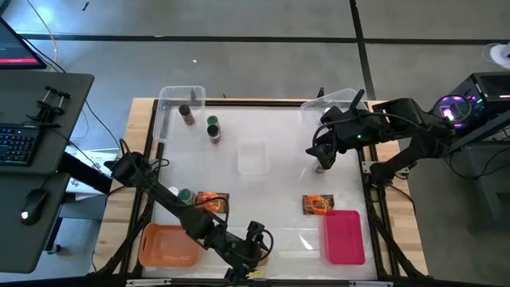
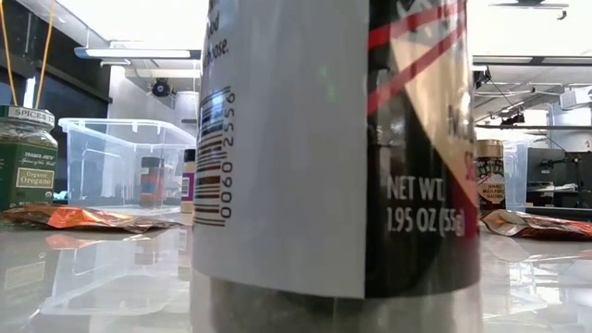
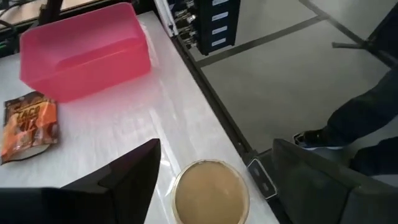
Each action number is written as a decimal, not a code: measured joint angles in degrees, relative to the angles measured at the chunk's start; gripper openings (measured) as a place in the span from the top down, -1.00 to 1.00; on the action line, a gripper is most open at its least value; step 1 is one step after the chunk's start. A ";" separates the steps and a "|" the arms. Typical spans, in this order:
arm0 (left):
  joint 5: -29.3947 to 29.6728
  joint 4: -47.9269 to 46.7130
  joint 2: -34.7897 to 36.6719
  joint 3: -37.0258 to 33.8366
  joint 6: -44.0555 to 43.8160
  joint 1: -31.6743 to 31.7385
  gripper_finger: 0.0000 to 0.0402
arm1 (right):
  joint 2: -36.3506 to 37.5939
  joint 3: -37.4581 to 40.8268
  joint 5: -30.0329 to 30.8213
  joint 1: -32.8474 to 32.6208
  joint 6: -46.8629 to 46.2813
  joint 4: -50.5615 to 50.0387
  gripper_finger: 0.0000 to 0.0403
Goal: Sort spices by type
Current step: Put the bottom gold seasoning bottle into the orange bin
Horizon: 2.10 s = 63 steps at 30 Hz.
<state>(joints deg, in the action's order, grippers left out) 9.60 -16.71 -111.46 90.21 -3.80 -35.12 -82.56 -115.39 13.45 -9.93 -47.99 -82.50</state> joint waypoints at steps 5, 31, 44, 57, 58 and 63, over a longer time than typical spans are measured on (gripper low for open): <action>0.09 -0.51 0.00 0.00 -1.70 0.65 -0.64 | 0.00 0.00 -0.04 0.01 0.39 0.00 -0.19; -0.26 7.85 0.07 -0.02 -16.42 0.75 -0.66 | 0.00 0.02 -0.13 0.02 0.68 -0.22 -0.19; -1.83 6.53 0.05 -0.02 -13.23 1.50 -0.66 | 0.00 0.02 -0.13 0.02 0.68 -0.63 -0.19; -0.74 0.46 -4.06 -0.04 0.49 1.35 -0.66 | 0.00 0.02 -0.13 0.02 0.68 -0.85 -0.19; -0.63 -0.06 -4.11 -0.04 0.45 1.34 -0.66 | 0.00 0.02 -0.13 0.02 0.68 -0.85 -0.19; -2.60 0.11 -3.99 0.00 0.41 1.17 -0.66 | 0.00 0.02 -0.13 0.02 0.68 -0.87 -0.19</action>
<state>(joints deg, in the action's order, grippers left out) 7.00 -16.60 -115.45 90.21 -3.39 -33.95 -82.56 -115.37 13.32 -9.91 -47.31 -83.37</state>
